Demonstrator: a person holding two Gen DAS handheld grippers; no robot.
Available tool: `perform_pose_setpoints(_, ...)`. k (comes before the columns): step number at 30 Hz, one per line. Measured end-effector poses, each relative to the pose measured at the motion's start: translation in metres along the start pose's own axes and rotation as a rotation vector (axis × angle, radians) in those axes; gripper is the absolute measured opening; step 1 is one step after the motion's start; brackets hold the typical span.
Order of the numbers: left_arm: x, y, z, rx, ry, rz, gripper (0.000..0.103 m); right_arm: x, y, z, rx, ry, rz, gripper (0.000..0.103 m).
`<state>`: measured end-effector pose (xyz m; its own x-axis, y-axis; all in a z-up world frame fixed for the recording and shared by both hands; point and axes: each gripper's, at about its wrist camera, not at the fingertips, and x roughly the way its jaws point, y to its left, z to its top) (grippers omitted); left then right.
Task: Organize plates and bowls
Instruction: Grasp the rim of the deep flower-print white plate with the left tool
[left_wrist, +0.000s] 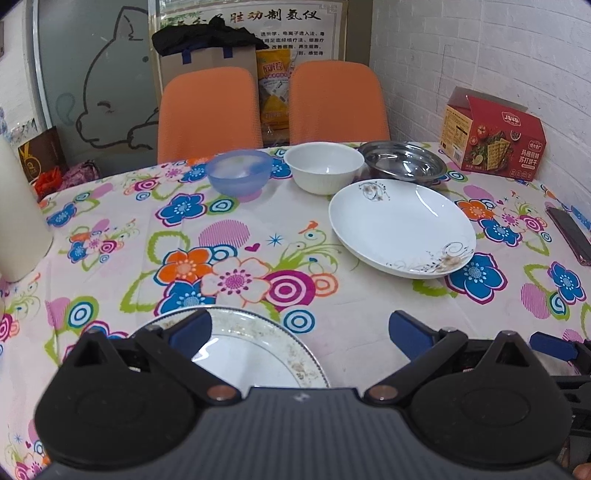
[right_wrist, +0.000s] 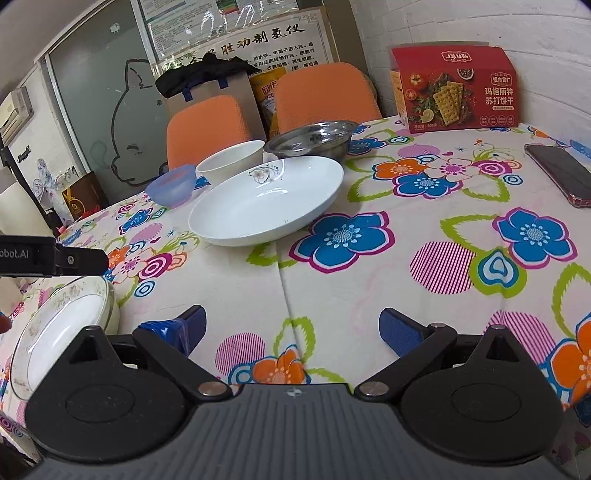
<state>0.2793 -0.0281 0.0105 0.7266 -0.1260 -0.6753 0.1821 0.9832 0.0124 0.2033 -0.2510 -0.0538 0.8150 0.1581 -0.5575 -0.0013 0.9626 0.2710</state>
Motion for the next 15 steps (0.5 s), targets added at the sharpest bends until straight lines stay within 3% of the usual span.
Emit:
perform_pose_setpoints(6, 0.021, 0.0, 0.025, 0.013, 0.027, -0.017, 0.101, 0.014, -0.006, 0.032, -0.044, -0.033, -0.003, 0.088)
perform_pose_setpoints(11, 0.055, 0.006, 0.067, -0.047, 0.085, -0.146, 0.101, 0.042, -0.015, 0.068, -0.084, -0.049, -0.041, 0.088)
perform_pose_setpoints(15, 0.096, -0.002, 0.091, -0.085, 0.164, -0.215, 0.101, 0.076, -0.022, 0.091, -0.095, 0.006, -0.051, 0.088)
